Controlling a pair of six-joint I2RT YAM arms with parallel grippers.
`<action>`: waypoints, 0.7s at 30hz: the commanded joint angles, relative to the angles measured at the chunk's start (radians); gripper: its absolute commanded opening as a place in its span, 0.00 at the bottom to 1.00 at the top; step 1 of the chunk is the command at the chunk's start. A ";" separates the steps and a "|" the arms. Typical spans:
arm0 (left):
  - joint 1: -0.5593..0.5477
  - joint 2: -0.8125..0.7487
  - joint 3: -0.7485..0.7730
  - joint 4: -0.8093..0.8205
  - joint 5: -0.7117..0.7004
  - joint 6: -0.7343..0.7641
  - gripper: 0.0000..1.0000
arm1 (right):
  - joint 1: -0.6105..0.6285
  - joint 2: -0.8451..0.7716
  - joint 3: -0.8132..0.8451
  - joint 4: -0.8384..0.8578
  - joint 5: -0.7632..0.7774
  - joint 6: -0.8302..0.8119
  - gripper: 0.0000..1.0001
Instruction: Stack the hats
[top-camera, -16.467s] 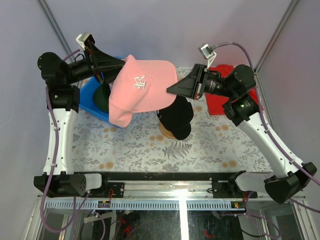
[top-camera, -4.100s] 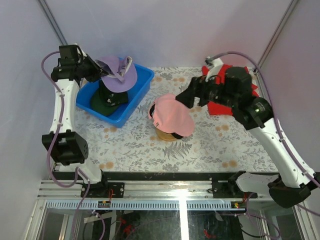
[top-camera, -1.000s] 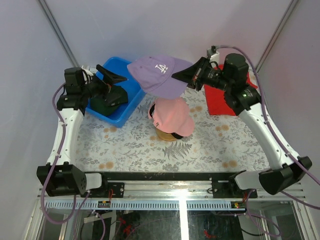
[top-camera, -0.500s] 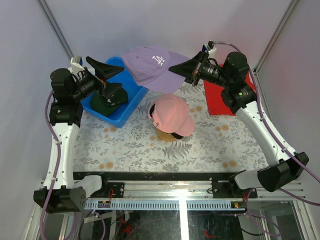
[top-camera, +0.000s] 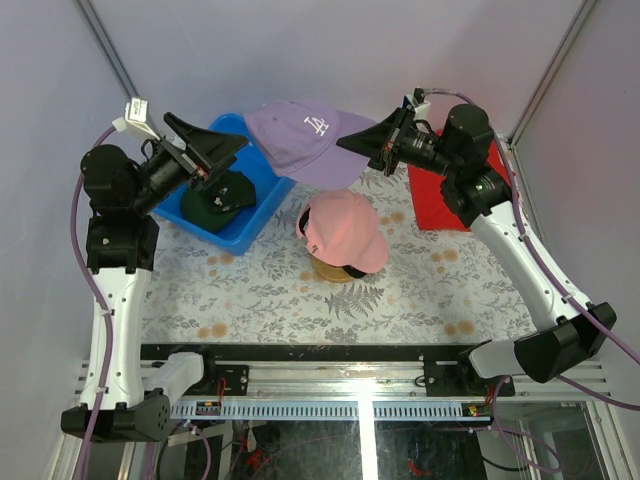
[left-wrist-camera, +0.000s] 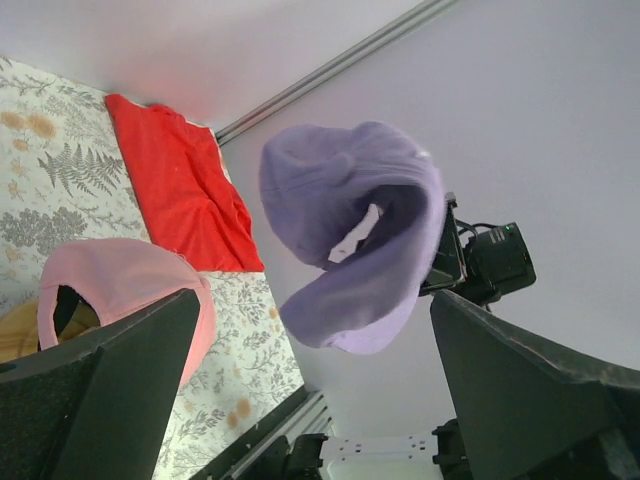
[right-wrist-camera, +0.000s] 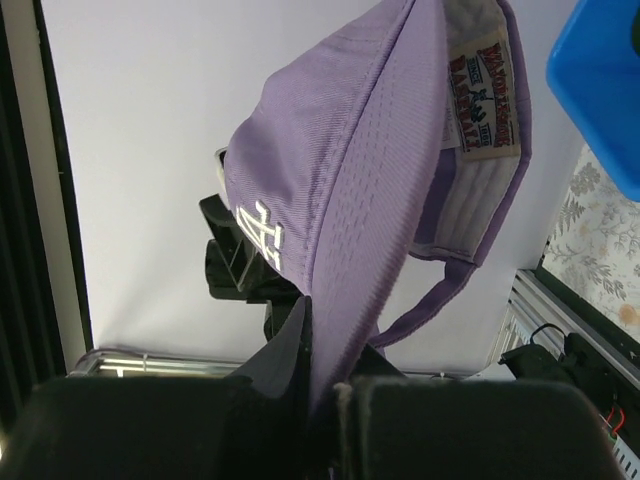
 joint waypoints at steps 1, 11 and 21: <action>-0.035 -0.001 0.028 0.064 -0.013 0.108 1.00 | -0.001 -0.007 0.006 -0.034 0.006 -0.025 0.00; -0.222 0.047 0.028 0.091 -0.122 0.161 1.00 | 0.015 0.011 0.044 -0.076 0.002 -0.046 0.00; -0.330 0.153 0.064 0.143 -0.189 0.182 0.46 | 0.029 -0.003 0.026 -0.100 -0.014 -0.066 0.00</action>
